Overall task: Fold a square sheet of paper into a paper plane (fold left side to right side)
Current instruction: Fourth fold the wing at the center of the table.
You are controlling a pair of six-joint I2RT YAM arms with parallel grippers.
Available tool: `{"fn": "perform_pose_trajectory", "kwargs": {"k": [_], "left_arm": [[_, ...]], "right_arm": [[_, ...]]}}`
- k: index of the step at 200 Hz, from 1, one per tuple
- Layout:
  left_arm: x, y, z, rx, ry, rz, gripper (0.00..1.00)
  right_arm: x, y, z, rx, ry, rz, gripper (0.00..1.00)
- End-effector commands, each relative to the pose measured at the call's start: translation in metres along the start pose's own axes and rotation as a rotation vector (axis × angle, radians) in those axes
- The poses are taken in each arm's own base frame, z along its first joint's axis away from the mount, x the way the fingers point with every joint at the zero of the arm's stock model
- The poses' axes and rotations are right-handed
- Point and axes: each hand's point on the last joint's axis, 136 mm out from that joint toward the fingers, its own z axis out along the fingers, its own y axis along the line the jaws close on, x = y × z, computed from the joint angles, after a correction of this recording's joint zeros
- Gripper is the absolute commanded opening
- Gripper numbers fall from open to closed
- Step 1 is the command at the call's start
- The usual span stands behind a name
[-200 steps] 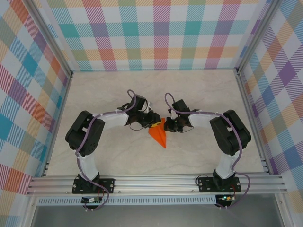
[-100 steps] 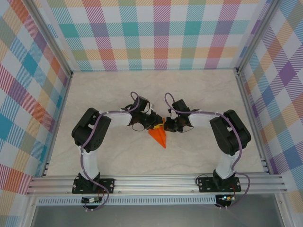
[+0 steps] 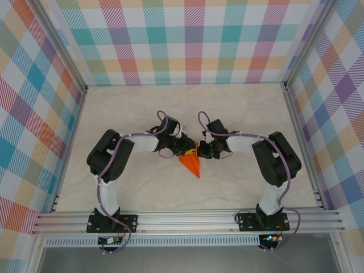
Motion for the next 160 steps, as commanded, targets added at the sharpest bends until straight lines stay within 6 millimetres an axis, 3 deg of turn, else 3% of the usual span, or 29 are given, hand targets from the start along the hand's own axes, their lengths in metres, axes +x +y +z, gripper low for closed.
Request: {"fn": "perform_pose_trajectory", "kwargs": {"k": [1, 89, 160], "left_arm": [[0.010, 0.038, 0.008, -0.094, 0.005, -0.041, 0.19], [0.010, 0.059, 0.005, -0.110, -0.010, -0.075, 0.18], [0.007, 0.057, 0.005, -0.098, -0.011, -0.071, 0.18]], "right_arm": [[0.015, -0.024, 0.009, 0.091, 0.058, 0.010, 0.03], [0.017, -0.026, 0.009, 0.097, 0.065, 0.012, 0.03], [0.016, -0.025, 0.008, 0.095, 0.062, 0.011, 0.03]]}}
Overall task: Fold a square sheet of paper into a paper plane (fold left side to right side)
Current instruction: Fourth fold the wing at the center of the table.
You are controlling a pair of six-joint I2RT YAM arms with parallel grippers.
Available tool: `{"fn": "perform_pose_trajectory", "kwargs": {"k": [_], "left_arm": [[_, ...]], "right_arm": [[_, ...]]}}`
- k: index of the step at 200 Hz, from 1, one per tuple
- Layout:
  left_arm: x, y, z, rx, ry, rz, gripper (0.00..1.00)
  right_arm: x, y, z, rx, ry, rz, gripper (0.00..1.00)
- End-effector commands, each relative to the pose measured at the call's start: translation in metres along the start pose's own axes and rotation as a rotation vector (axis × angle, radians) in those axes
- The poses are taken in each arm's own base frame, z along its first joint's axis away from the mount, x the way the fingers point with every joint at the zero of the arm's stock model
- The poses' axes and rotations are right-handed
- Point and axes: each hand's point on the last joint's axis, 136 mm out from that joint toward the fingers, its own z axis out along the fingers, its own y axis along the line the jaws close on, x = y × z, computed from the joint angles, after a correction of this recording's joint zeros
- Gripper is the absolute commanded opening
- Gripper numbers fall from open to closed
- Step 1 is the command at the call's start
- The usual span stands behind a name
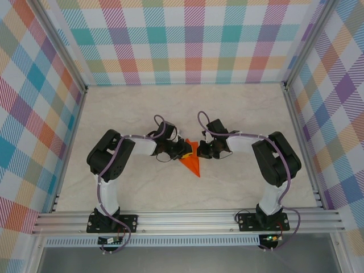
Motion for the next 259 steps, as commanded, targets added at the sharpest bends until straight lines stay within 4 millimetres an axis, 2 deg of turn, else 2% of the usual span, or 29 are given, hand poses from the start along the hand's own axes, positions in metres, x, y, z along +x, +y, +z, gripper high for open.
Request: {"fn": "perform_pose_trajectory", "kwargs": {"k": [1, 22, 43, 61, 78, 98, 121, 150, 163, 197, 214, 259], "left_arm": [[0.004, 0.027, 0.006, -0.077, 0.012, -0.046, 0.18], [0.005, 0.031, 0.007, -0.084, 0.016, -0.052, 0.18], [0.006, 0.036, 0.008, -0.096, 0.017, -0.061, 0.18], [0.008, 0.039, 0.008, -0.109, 0.017, -0.068, 0.18], [0.009, 0.043, 0.008, -0.124, 0.019, -0.076, 0.18], [0.010, 0.047, 0.008, -0.145, 0.019, -0.080, 0.18], [0.011, 0.049, 0.006, -0.179, 0.014, -0.068, 0.18], [0.011, 0.047, 0.007, -0.188, 0.013, -0.060, 0.18], [0.011, 0.046, 0.008, -0.187, 0.012, -0.059, 0.18], [0.012, 0.045, 0.008, -0.185, 0.017, -0.056, 0.18], [0.012, 0.044, 0.007, -0.185, 0.018, -0.054, 0.18], [0.011, 0.043, 0.008, -0.181, 0.018, -0.053, 0.18]], "right_arm": [[0.016, -0.025, 0.008, 0.095, 0.061, 0.014, 0.03], [0.014, -0.021, 0.008, 0.077, 0.057, 0.013, 0.03], [0.002, 0.001, 0.000, 0.004, 0.026, -0.004, 0.07], [-0.013, 0.018, -0.020, -0.018, -0.034, -0.037, 0.16], [-0.022, 0.025, -0.043, 0.003, -0.085, -0.069, 0.28], [-0.018, 0.027, -0.065, 0.028, -0.105, -0.101, 0.33], [0.007, 0.037, -0.074, -0.054, -0.045, -0.112, 0.29], [0.046, 0.059, -0.065, -0.167, 0.065, -0.126, 0.18], [0.056, 0.065, -0.057, -0.196, 0.095, -0.116, 0.14], [0.054, 0.063, -0.041, -0.207, 0.097, -0.083, 0.14], [0.059, 0.063, -0.031, -0.208, 0.141, -0.081, 0.13], [0.064, 0.047, -0.015, -0.141, 0.159, -0.063, 0.13]]}}
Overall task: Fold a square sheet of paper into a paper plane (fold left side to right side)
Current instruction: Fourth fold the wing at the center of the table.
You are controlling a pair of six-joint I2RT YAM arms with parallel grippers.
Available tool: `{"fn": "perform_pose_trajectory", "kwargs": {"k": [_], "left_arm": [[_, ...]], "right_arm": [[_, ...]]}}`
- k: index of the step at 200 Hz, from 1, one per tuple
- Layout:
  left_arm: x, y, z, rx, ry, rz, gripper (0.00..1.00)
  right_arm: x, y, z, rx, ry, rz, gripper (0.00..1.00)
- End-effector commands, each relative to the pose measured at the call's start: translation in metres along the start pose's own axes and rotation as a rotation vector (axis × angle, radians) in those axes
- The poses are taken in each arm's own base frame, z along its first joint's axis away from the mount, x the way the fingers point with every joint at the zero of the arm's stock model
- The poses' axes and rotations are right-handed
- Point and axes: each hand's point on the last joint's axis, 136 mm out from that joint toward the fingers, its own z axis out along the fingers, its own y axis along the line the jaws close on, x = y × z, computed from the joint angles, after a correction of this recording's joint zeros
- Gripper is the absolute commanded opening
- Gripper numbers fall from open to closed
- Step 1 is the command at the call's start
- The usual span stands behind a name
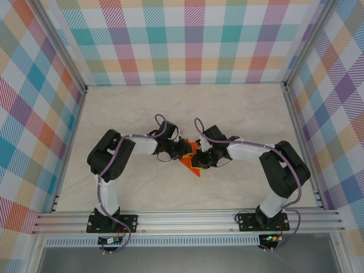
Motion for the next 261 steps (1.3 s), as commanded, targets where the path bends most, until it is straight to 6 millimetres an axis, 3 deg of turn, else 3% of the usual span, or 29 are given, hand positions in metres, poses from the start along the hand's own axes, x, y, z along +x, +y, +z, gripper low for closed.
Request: {"fn": "perform_pose_trajectory", "kwargs": {"k": [1, 39, 130, 261], "left_arm": [[0.012, 0.041, 0.009, -0.136, 0.023, -0.059, 0.18], [0.012, 0.040, 0.009, -0.135, 0.025, -0.058, 0.18], [0.012, 0.040, 0.009, -0.136, 0.023, -0.053, 0.18], [0.011, 0.040, 0.010, -0.135, 0.020, -0.056, 0.17]], "right_arm": [[-0.004, 0.001, 0.004, -0.002, -0.006, -0.002, 0.13], [0.000, -0.014, 0.008, 0.059, -0.001, 0.014, 0.13], [0.012, -0.028, 0.010, 0.101, 0.032, 0.027, 0.13], [0.025, -0.033, 0.015, 0.117, 0.066, 0.031, 0.13]]}}
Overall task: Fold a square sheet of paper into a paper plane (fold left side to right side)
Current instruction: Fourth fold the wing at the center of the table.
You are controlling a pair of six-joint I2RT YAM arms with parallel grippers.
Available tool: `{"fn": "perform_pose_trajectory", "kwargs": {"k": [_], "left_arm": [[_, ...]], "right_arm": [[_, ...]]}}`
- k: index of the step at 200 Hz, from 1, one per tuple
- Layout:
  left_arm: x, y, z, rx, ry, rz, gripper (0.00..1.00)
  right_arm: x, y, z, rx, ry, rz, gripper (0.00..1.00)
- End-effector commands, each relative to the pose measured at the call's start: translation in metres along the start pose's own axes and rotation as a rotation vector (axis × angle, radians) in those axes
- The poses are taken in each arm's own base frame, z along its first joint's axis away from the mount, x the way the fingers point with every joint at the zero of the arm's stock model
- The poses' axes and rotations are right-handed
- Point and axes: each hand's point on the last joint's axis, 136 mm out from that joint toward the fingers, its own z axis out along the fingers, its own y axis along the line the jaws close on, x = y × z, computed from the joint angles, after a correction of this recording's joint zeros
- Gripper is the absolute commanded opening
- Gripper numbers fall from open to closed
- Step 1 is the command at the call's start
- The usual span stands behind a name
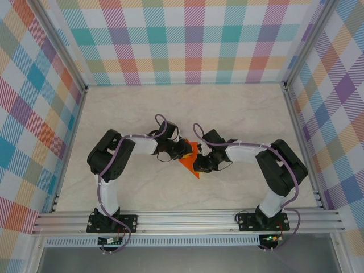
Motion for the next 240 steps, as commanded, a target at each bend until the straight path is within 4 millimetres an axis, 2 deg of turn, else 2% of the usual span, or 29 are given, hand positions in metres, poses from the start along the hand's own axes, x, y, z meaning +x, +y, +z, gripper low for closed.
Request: {"fn": "perform_pose_trajectory", "kwargs": {"k": [1, 42, 109, 199, 240], "left_arm": [[0.011, 0.041, 0.010, -0.134, 0.022, -0.056, 0.17], [0.012, 0.041, 0.010, -0.135, 0.022, -0.056, 0.17], [0.011, 0.041, 0.009, -0.135, 0.020, -0.057, 0.17], [0.010, 0.042, 0.011, -0.138, 0.021, -0.059, 0.17], [0.010, 0.042, 0.011, -0.138, 0.023, -0.057, 0.17]], "right_arm": [[0.012, -0.011, 0.006, 0.038, 0.045, 0.011, 0.13], [0.018, -0.022, 0.005, 0.087, 0.045, 0.025, 0.12], [0.012, -0.020, 0.003, 0.095, 0.034, 0.011, 0.13], [0.030, -0.034, 0.002, 0.150, 0.083, 0.015, 0.13], [0.049, -0.037, 0.004, 0.163, 0.142, -0.001, 0.12]]}}
